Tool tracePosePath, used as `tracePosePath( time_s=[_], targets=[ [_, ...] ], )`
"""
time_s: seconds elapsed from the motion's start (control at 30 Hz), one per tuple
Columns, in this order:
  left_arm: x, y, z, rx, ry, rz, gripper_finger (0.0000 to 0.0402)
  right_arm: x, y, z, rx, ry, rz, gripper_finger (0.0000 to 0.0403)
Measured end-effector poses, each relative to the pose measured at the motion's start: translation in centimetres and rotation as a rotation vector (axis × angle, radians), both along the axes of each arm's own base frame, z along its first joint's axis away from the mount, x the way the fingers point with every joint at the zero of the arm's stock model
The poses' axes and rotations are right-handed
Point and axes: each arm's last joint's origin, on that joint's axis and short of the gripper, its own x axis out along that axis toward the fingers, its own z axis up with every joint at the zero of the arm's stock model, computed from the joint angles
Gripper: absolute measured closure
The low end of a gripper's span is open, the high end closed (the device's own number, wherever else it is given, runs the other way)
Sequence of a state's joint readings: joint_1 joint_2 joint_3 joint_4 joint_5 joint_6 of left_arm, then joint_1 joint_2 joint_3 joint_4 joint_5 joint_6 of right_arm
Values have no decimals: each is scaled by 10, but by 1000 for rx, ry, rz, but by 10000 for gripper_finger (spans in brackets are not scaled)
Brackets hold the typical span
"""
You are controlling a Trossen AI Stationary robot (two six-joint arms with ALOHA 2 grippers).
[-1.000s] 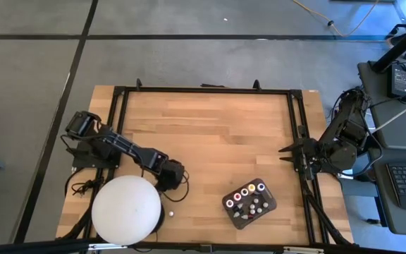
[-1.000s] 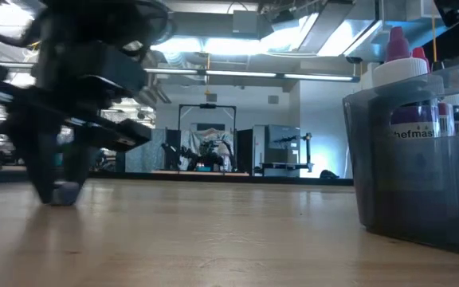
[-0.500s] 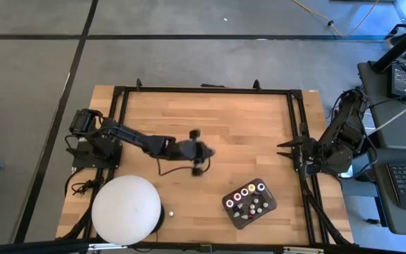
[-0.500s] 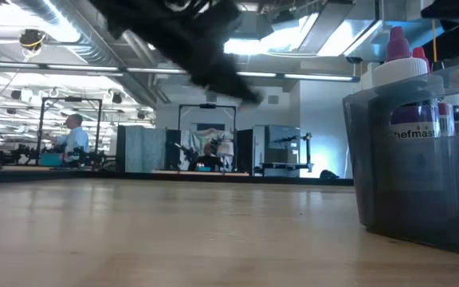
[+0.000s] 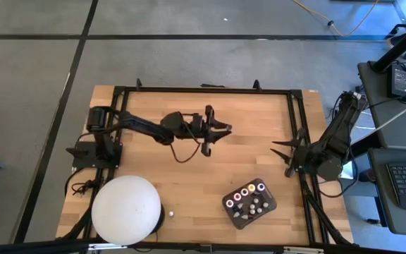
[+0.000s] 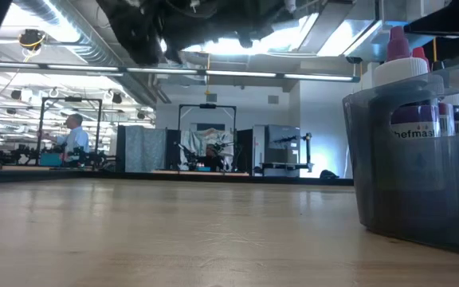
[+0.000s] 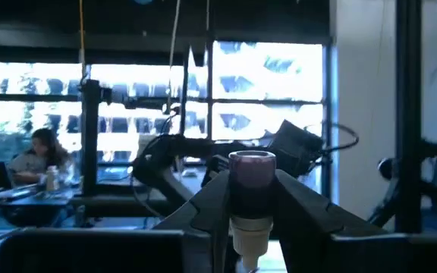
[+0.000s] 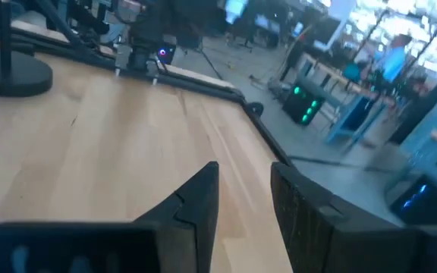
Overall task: Pick & Place food coloring
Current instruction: Put the small red food coloring bottle into the bin
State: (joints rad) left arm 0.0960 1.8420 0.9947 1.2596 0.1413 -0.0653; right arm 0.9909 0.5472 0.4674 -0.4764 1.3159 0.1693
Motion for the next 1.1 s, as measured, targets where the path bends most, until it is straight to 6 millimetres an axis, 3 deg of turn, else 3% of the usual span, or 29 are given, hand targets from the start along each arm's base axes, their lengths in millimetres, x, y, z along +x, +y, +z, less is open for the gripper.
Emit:
tracePosePath(
  time_s=[0.1, 0.27, 0.5, 0.67, 0.97, 1.1],
  targets=[
    [5, 4, -14, -49, -61, -25, 316, 3, 3, 3, -47, -8, 13, 262],
    [17, 10, -31, -122, -117, -52, 316, 9, 4, 11, -105, -22, 11, 200],
    [43, 8, -28, -203, -204, -124, 316, 26, 7, 21, -165, -29, 227, 145],
    [57, 3, -16, -218, -261, -155, 316, 42, 2, 31, -220, -87, 97, 146],
    [63, -2, 3, -186, -333, -152, 315, 68, -2, 43, -345, -182, 24, 186],
    [65, -1, 8, -186, -351, -150, 315, 75, -1, 49, -500, -236, 74, 204]
  ],
)
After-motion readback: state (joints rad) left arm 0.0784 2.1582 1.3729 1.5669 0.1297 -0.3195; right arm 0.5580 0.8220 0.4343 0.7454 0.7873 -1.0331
